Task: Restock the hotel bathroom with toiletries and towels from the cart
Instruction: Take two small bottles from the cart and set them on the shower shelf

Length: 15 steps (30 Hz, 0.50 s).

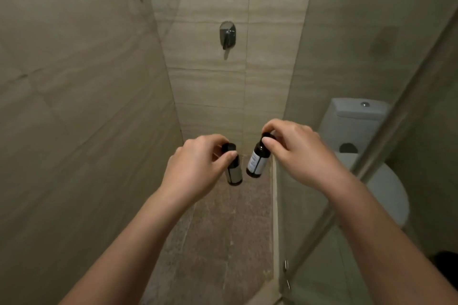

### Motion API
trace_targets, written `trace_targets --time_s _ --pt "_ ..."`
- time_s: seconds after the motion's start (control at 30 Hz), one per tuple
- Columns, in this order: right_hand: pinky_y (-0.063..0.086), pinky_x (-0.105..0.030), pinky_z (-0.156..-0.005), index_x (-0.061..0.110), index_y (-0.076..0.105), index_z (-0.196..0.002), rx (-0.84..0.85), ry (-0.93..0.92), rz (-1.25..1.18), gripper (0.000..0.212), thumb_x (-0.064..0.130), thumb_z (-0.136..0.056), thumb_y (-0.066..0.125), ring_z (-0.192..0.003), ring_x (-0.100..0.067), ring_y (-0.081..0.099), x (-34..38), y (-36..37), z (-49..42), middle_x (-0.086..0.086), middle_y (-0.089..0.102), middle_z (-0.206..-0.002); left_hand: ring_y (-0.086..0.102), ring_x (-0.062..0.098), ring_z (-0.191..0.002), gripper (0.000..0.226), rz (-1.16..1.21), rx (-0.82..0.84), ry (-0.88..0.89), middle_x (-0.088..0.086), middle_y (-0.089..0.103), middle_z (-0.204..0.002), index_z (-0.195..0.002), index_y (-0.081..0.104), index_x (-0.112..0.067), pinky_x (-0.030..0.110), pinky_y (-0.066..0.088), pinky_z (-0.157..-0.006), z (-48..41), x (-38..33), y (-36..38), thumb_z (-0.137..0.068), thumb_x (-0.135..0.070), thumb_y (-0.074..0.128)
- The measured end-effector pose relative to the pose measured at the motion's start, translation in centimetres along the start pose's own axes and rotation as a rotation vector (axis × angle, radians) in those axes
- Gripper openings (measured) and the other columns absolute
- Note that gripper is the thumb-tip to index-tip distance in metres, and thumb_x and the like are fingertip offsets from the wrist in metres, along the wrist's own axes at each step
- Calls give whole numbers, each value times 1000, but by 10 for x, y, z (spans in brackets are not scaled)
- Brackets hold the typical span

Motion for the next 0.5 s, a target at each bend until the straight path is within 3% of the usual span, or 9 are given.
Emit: trace_targets --time_s 0.13,0.5 --pt "39 -34 -72 31 53 -98 34 -34 14 11 34 -94 44 -92 -23 55 -28 10 -62 12 51 -89 64 15 -92 21 -19 -3 -31 -13 68 -91 -99 63 -33 38 52 -78 -57 3 14 -85 -46 56" --pt "40 -34 -74 31 52 -103 117 -101 27 12 34 -95 43 -93 -22 54 -63 29 -206 10 55 -97 63 12 -92 20 -41 -30 -54 -13 68 -92 -99 65 -32 38 52 -80 -195 41 -8 -86 -44 56"
Point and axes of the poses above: each hand's wrist, its own z-axis away from the middle knuckle, its own y-axis out of the palm, x = y × z, the point moved 2 cm from there along -z, towards the middle knuckle
